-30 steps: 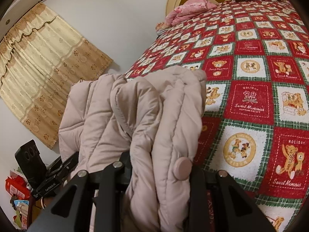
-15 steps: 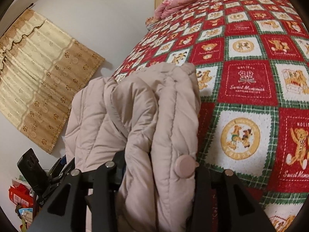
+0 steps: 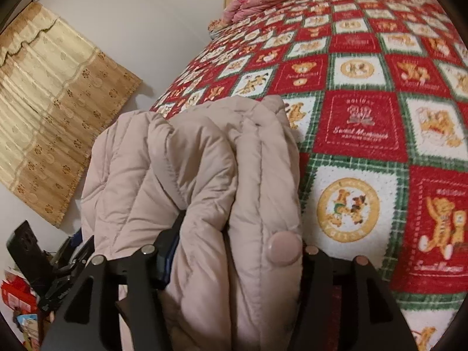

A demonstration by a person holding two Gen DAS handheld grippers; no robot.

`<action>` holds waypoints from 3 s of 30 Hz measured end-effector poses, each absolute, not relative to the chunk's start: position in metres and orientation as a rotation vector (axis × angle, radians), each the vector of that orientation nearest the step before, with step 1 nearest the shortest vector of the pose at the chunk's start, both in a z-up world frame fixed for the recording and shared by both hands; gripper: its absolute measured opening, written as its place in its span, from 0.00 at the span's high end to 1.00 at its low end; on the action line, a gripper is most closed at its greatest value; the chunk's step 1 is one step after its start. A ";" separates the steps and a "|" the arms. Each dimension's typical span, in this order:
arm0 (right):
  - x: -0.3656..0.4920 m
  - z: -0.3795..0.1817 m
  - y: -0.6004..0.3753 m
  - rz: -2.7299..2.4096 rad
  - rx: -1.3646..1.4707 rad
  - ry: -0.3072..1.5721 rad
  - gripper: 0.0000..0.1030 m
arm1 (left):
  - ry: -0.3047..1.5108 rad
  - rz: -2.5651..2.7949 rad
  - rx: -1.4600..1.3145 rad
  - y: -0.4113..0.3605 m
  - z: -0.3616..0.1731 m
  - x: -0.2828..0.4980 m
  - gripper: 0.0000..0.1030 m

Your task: Fold large clothes

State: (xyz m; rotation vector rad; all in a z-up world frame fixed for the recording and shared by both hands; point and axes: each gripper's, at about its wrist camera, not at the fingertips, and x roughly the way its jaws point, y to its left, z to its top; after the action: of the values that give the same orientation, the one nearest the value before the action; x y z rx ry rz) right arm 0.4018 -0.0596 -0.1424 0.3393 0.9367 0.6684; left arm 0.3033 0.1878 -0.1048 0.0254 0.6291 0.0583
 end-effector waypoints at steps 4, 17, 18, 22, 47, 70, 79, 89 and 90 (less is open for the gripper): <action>0.383 -0.120 -0.063 0.629 0.275 0.867 0.35 | 0.564 0.051 0.073 0.173 -0.080 0.277 0.12; 0.256 -0.042 -0.083 0.479 0.145 0.553 0.07 | 0.434 0.050 0.025 0.157 -0.028 0.180 0.12; 0.247 -0.039 -0.083 0.475 0.140 0.531 0.05 | 0.425 0.050 0.019 0.156 -0.026 0.174 0.12; 0.214 -0.026 -0.084 0.484 0.148 0.478 0.02 | 0.393 0.043 -0.004 0.157 -0.015 0.154 0.12; 0.155 -0.004 -0.073 0.484 0.089 0.387 0.00 | 0.346 0.051 -0.014 0.160 -0.005 0.134 0.12; 0.150 -0.001 -0.081 0.487 0.102 0.375 0.00 | 0.341 0.070 0.032 0.149 -0.006 0.135 0.12; 0.140 0.006 -0.082 0.471 0.099 0.314 0.00 | 0.300 0.079 0.015 0.147 0.002 0.127 0.02; 0.125 0.019 -0.079 0.474 0.067 0.204 0.00 | 0.276 0.136 0.017 0.151 0.005 0.124 0.01; 0.124 0.019 -0.079 0.476 0.064 0.200 0.00 | 0.276 0.139 0.018 0.151 0.005 0.124 0.01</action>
State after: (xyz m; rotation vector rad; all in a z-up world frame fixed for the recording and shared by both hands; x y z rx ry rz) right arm 0.1242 -0.0785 0.0194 0.0638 0.1998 0.4760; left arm 0.1236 0.1513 0.0050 0.0178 0.2755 0.1392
